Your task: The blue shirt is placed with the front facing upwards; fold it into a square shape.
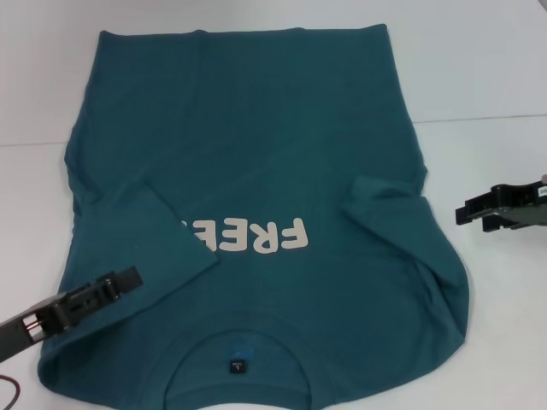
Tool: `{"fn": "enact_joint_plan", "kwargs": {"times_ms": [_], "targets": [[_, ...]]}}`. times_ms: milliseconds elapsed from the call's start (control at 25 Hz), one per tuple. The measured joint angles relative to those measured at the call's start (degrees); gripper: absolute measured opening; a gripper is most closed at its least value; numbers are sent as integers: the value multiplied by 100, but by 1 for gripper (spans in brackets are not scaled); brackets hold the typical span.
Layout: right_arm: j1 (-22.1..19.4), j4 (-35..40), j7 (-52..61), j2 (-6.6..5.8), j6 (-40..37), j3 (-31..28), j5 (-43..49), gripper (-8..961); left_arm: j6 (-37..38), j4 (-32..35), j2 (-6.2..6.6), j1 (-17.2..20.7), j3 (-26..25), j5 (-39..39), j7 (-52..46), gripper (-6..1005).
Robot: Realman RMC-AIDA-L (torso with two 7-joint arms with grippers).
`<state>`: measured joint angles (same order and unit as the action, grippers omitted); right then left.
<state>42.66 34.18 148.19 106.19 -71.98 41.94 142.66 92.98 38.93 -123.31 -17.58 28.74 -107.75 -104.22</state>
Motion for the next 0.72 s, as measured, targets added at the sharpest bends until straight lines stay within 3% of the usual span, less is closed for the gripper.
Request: {"fn": "enact_joint_plan", "kwargs": {"times_ms": [360,720], "targets": [[70,-144,55,333,311,35,214,557,-35,-43,15,-9,0,0,4,876],[62,-251,174,358,313,34,241,557,-36,-44,10,11,0,6,8,877]]}}
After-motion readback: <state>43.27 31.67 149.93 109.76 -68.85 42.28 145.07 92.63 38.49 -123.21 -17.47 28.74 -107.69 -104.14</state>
